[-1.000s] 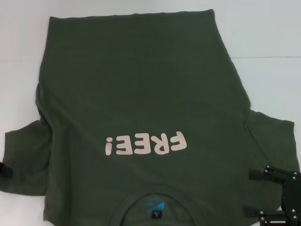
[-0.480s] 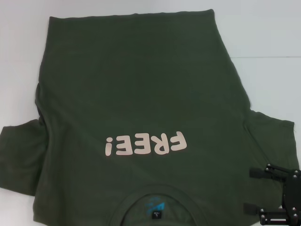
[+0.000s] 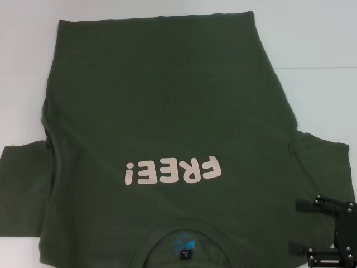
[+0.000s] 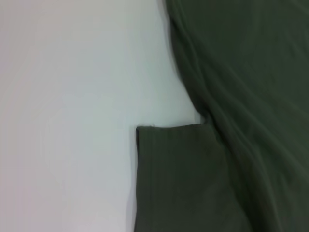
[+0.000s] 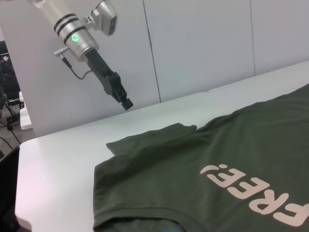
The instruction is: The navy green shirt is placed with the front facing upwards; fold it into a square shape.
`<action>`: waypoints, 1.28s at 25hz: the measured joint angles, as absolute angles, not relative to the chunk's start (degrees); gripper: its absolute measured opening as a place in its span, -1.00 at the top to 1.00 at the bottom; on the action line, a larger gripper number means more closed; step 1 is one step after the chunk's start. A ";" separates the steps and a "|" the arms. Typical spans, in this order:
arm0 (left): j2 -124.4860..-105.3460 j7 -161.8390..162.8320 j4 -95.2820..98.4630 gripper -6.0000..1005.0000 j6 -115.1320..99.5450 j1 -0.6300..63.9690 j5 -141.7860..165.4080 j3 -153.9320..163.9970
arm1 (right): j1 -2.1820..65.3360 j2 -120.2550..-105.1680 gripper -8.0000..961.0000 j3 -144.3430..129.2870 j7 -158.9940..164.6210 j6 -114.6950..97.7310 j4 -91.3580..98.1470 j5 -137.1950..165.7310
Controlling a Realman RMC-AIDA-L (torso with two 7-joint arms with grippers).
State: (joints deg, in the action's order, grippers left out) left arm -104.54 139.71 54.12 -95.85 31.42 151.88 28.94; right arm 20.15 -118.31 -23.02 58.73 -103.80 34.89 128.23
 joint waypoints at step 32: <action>-106.13 141.00 52.82 0.12 -93.91 30.67 153.15 30.12 | 20.30 -118.30 -0.96 -23.03 58.63 -103.80 34.89 128.44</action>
State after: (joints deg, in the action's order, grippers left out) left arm -106.13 141.00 52.82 -93.91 30.67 153.15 30.12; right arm 20.30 -118.30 -23.03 58.63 -103.80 34.89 128.44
